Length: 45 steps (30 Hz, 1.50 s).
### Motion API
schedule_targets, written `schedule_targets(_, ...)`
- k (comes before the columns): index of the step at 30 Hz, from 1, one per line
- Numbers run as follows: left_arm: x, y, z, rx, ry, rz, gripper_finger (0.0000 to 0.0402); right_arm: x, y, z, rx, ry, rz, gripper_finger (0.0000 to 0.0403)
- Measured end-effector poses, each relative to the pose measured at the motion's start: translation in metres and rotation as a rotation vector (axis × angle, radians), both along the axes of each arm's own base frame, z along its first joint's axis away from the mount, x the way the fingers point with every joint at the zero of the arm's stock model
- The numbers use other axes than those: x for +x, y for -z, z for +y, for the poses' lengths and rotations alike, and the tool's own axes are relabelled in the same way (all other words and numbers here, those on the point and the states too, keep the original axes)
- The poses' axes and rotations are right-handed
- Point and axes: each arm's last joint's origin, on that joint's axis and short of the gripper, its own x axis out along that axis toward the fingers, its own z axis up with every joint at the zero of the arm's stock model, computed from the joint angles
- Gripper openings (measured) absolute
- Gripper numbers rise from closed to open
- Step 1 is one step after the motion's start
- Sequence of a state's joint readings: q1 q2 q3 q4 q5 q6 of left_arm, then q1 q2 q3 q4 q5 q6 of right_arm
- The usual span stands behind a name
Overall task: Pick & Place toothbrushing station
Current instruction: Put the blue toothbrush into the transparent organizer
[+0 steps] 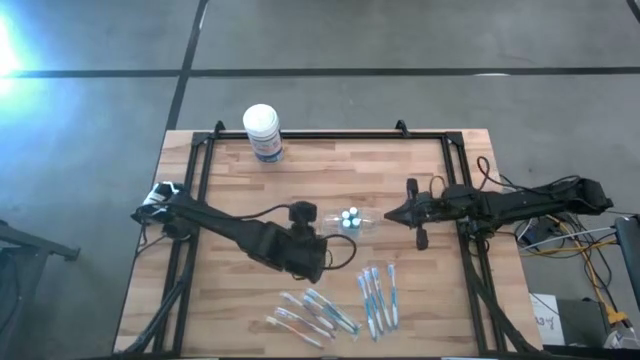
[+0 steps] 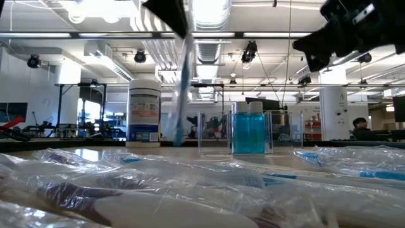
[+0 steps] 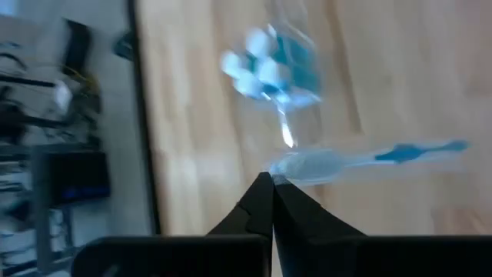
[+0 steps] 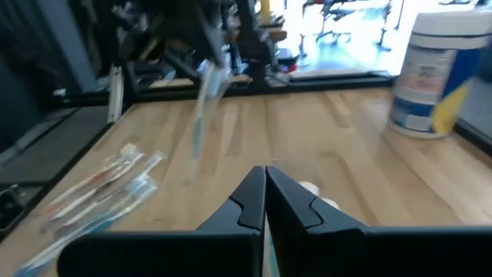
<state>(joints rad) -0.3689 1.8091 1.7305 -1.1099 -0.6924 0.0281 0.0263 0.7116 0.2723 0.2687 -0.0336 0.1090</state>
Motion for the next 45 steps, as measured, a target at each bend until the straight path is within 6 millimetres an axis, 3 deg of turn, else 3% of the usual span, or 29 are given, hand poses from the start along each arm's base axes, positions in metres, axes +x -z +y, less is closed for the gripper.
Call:
schedule_targets(6,0.002,-0.023,0.002,0.088,-0.016,-0.082,0.0001,0.037,-0.027,0.002,-0.023,-0.029,0.029,0.0036)
schedule_targets(13,0.003,-0.044,0.005,0.156,-0.065,-0.171,0.0001,0.08,-0.053,0.003,0.039,-0.016,0.037,0.0148)
schedule_targets(19,0.003,-0.054,0.007,0.215,-0.069,-0.191,0.0001,0.111,-0.057,0.003,0.073,-0.003,0.068,0.0245)
schedule_targets(24,0.002,-0.063,0.007,0.219,-0.072,-0.216,0.0001,0.129,-0.049,0.004,0.083,0.001,0.114,0.0287)
schedule_targets(30,0.002,-0.071,0.009,0.221,-0.076,-0.237,0.0001,0.14,-0.034,0.004,0.075,0.0,0.148,0.0287)
schedule_targets(38,0.004,-0.071,0.013,0.229,-0.087,-0.239,0.0,0.147,-0.032,0.006,0.084,-0.063,0.108,0.0256)
schedule_targets(41,0.004,-0.071,0.013,0.229,-0.088,-0.239,0.0,0.148,-0.034,0.006,0.05,-0.069,0.081,0.0226)
schedule_targets(45,0.004,-0.071,0.013,0.219,-0.085,-0.24,0.0,0.148,-0.037,0.006,0.028,-0.075,0.046,0.0157)
